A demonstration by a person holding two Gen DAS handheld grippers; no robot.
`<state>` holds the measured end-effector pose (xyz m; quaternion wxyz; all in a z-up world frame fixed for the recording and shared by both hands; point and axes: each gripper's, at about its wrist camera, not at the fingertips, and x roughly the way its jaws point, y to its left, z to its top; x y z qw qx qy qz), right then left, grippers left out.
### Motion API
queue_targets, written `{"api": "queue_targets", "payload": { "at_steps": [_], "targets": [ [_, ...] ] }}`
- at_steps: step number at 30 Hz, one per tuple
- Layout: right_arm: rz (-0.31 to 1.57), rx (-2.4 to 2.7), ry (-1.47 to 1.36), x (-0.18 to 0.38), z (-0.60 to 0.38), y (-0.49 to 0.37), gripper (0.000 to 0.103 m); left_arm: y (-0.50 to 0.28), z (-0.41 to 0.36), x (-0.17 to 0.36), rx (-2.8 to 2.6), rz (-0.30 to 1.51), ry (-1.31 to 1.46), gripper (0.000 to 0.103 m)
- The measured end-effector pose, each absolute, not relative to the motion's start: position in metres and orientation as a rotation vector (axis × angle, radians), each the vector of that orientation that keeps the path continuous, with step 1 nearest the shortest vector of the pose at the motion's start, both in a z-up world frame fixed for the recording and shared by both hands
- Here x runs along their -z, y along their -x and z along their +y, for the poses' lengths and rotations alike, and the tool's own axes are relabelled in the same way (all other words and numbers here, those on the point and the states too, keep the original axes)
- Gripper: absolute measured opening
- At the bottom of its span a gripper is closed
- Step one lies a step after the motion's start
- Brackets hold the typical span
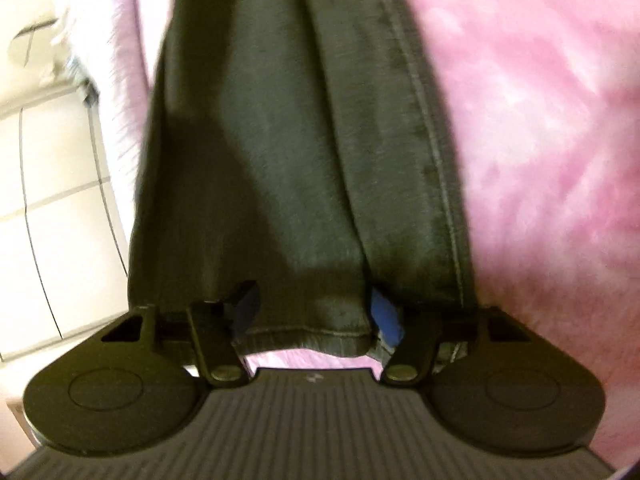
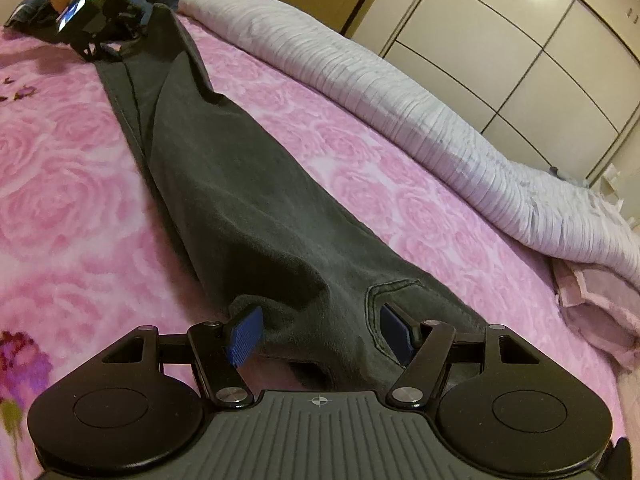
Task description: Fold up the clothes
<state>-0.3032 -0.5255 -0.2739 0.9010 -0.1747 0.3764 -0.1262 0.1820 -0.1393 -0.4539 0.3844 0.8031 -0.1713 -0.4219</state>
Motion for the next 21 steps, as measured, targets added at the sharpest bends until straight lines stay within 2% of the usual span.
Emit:
{"api": "queue_targets", "payload": {
  "at_steps": [2, 9, 12, 14, 16, 19, 21],
  "targets": [
    [0.777, 0.270, 0.335, 0.273, -0.528, 0.303, 0.068, -0.182, -0.143, 0.452, 1.053, -0.395, -2.067, 0.003],
    [0.737, 0.273, 0.414, 0.258, -0.518, 0.310, 0.068, -0.177, -0.116, 0.380, 0.986, -0.247, -1.812, 0.001],
    [0.729, 0.273, 0.399, 0.256, -0.517, 0.311, 0.068, -0.167, -0.110, 0.386, 0.996, -0.181, -1.823, 0.002],
    [0.732, 0.270, 0.364, 0.257, -0.517, 0.309, 0.068, -0.166, -0.112, 0.407, 1.000, -0.116, -1.867, 0.005],
    [0.737, 0.262, 0.359, 0.256, -0.513, 0.307, 0.068, -0.162, -0.114, 0.423, 1.001, -0.100, -1.919, 0.005],
    [0.746, 0.245, 0.412, 0.256, -0.505, 0.309, 0.068, -0.159, -0.116, 0.420, 0.992, -0.085, -1.917, 0.020],
    [0.759, 0.249, 0.424, 0.258, -0.506, 0.312, 0.068, -0.159, -0.111, 0.409, 0.981, -0.068, -1.897, 0.024]
  ]
}}
